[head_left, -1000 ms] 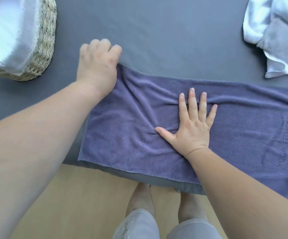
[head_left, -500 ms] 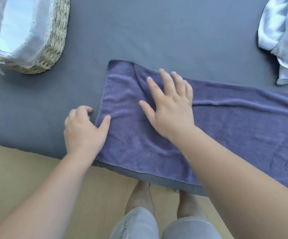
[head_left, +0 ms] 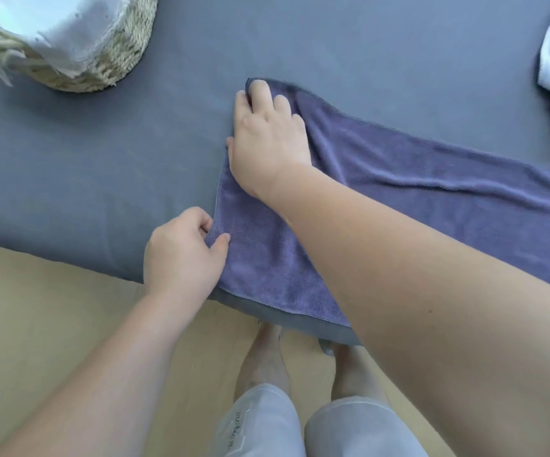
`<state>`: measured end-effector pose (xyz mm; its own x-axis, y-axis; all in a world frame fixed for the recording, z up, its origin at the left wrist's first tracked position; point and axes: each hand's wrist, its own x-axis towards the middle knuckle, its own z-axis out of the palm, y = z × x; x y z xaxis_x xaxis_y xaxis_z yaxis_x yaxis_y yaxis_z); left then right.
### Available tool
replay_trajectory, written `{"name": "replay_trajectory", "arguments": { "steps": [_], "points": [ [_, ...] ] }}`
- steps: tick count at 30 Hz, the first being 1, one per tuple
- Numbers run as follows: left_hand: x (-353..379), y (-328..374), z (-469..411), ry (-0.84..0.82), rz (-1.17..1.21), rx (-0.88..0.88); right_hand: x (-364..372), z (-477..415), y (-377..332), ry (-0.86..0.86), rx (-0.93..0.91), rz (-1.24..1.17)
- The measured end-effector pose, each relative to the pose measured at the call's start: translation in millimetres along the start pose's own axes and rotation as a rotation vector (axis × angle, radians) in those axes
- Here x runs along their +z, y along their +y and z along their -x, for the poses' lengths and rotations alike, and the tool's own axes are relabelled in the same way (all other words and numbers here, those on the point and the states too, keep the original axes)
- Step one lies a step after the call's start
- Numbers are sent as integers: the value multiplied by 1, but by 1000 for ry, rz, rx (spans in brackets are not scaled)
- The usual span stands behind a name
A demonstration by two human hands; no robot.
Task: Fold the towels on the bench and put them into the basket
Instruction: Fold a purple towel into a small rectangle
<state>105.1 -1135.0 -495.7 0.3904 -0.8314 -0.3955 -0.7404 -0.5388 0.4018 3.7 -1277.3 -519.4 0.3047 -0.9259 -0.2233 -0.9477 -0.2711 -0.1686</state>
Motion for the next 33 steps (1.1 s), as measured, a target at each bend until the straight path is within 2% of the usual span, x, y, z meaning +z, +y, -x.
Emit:
{"name": "replay_trajectory", "arguments": {
  "steps": [4, 8, 12, 15, 18, 21, 24, 27, 33],
  "points": [
    [-11, -12, -1, 26, 59, 6, -12, -4, -10, 38, -13, -124],
    [-19, -22, -5, 52, 69, -21, -23, -8, -14, -30, -5, -448],
    [-23, -20, -3, 6, 93, -52, -25, -1, -1, 12, 14, -667],
    [-19, -8, 6, -110, 166, -27, -30, 15, 17, 91, 93, -855],
    [-9, 12, 23, -194, 204, 81, -42, 36, 43, 174, 239, -1140],
    [4, 41, 44, -245, 225, 193, -55, 62, 75, 235, 376, -1324],
    [21, 77, 67, -299, 223, 310, -65, 87, 116, 294, 455, -1328],
    [45, 113, 93, -395, 259, 393, -75, 109, 156, 240, 493, -1358],
    [98, 189, 145, -484, 333, 456, -98, 153, 235, 305, 491, -1329]
  ]
}}
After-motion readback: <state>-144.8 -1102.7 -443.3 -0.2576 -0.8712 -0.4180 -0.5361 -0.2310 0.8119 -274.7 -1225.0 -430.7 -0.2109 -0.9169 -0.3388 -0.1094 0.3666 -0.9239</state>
